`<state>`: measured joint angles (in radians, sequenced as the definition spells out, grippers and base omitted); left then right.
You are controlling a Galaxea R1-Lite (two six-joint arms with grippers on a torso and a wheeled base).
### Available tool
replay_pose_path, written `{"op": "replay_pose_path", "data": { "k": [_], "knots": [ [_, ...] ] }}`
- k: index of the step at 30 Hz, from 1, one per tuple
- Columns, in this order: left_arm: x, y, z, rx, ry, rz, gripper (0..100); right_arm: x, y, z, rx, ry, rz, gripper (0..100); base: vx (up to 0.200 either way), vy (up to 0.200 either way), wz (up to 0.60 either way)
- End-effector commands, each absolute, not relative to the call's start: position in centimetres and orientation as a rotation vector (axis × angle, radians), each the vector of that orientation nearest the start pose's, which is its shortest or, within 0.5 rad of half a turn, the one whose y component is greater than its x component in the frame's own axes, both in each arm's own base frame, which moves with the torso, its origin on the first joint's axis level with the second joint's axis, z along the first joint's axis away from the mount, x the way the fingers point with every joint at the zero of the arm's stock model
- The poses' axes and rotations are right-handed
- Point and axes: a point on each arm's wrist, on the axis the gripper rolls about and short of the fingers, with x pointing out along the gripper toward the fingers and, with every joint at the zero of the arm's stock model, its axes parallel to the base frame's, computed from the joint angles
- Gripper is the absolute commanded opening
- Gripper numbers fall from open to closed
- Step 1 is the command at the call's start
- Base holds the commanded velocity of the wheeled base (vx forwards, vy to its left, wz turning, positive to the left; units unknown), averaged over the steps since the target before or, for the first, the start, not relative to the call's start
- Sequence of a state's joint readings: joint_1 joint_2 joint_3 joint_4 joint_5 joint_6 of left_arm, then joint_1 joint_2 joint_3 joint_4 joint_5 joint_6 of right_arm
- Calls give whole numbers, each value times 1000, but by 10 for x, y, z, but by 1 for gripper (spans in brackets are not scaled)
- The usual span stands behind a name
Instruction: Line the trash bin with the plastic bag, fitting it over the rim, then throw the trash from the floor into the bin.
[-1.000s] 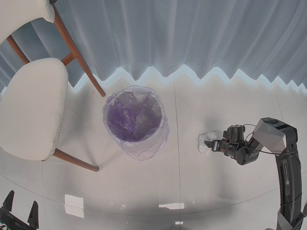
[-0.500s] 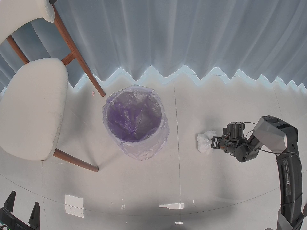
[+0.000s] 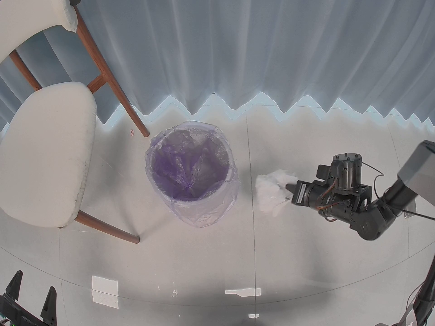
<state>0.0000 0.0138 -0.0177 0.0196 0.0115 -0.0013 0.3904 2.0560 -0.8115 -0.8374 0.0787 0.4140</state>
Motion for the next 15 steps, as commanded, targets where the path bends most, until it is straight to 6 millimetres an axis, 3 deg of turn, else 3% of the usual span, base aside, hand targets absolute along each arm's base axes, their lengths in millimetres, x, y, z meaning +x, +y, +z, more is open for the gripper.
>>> {"op": "replay_pose_path", "data": {
  "k": [1, 6, 15],
  "knots": [
    [-23, 0, 76, -1, 14, 12, 100, 230, 186, 144, 387, 433, 677, 0, 0, 0, 0],
    [-23, 0, 76, -1, 14, 12, 100, 239, 209, 154, 381, 392, 768, 0, 0, 0, 0],
    [-23, 0, 76, -1, 14, 12, 100, 285, 253, 155, 346, 269, 796, 0, 0, 0, 0]
  ]
}}
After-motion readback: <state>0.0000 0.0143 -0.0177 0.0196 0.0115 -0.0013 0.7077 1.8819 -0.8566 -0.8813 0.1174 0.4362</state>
